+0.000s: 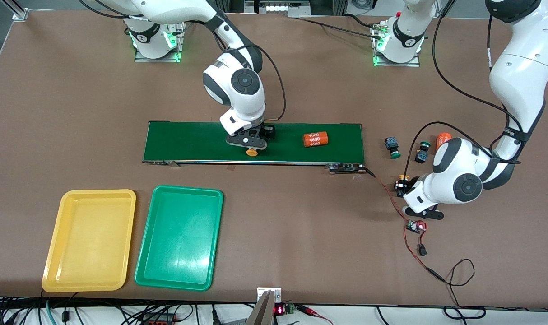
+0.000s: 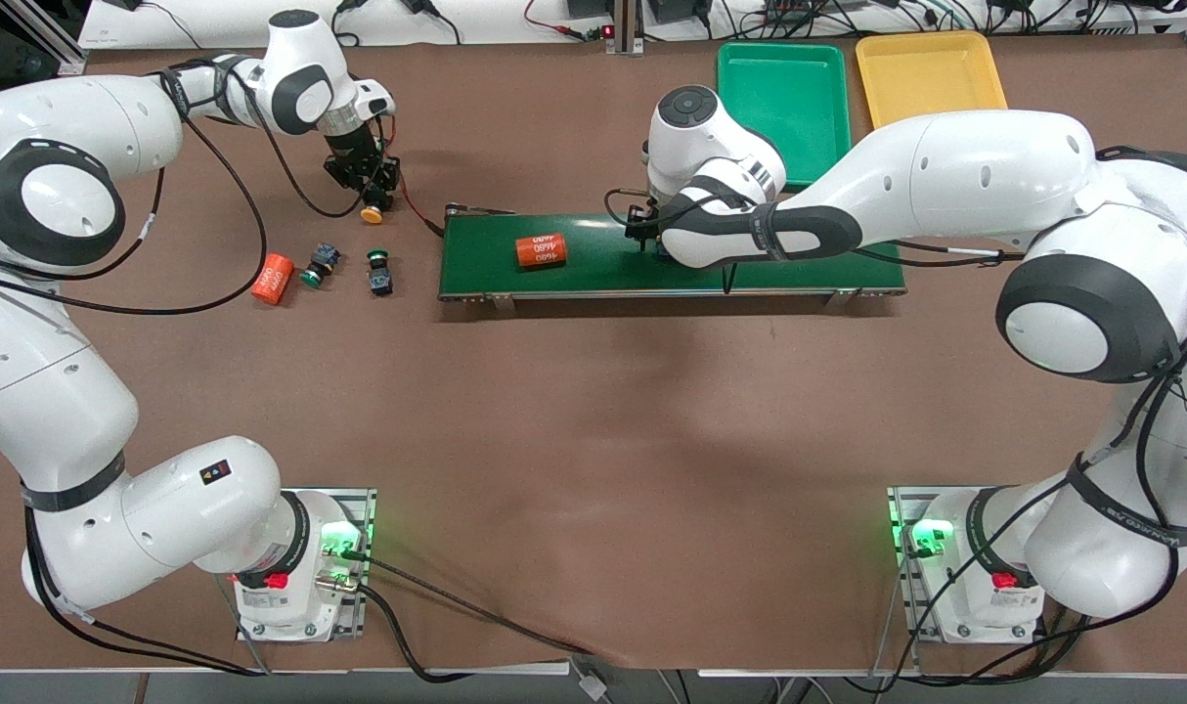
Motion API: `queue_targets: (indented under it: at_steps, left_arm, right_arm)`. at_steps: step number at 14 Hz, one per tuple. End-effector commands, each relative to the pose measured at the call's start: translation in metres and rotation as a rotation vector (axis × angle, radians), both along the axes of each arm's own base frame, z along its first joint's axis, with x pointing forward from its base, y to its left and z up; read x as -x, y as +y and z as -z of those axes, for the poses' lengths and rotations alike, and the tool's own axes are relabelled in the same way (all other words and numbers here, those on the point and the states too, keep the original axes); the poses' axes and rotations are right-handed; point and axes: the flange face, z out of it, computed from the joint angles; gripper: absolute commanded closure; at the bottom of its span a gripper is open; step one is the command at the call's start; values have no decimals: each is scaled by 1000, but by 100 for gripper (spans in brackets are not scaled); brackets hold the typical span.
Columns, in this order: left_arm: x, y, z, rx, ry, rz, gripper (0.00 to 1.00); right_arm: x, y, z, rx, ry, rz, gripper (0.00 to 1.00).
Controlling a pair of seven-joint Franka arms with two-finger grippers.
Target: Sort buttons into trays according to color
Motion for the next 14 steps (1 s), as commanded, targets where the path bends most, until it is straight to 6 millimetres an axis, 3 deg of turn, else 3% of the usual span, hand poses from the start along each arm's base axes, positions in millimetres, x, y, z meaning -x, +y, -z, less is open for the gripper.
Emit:
queue_targets:
  at_steps: [1, 3, 4, 5, 7, 10, 12, 14]
  left_arm:
    - [6, -37, -39, -14, 38, 43, 87]
    - [20, -68, -66, -22, 109, 38, 87]
    - [27, -84, -82, -13, 122, 46, 87]
    - [34, -99, -93, -12, 140, 59, 87]
    - [51, -125, -105, -33, 175, 49, 87]
    - [83, -170, -97, -73, 207, -4, 86]
    - [102, -192, -80, -55, 188, -20, 85]
    - [114, -207, -72, -54, 176, -68, 83]
  right_arm:
    - [-9, -2, 0, 12, -10, 5, 30]
    - [-12, -3, -2, 12, -12, 9, 72]
    - [-16, -6, -4, 13, -15, 16, 88]
    - [-24, -9, -9, 9, -24, 29, 95]
    - [-43, -20, -30, 24, -38, 45, 100]
    - [-88, -60, -88, 47, -6, -42, 100]
    - [-120, -112, -115, 47, -5, -120, 99]
    - [-151, -180, -130, 67, 0, -233, 99]
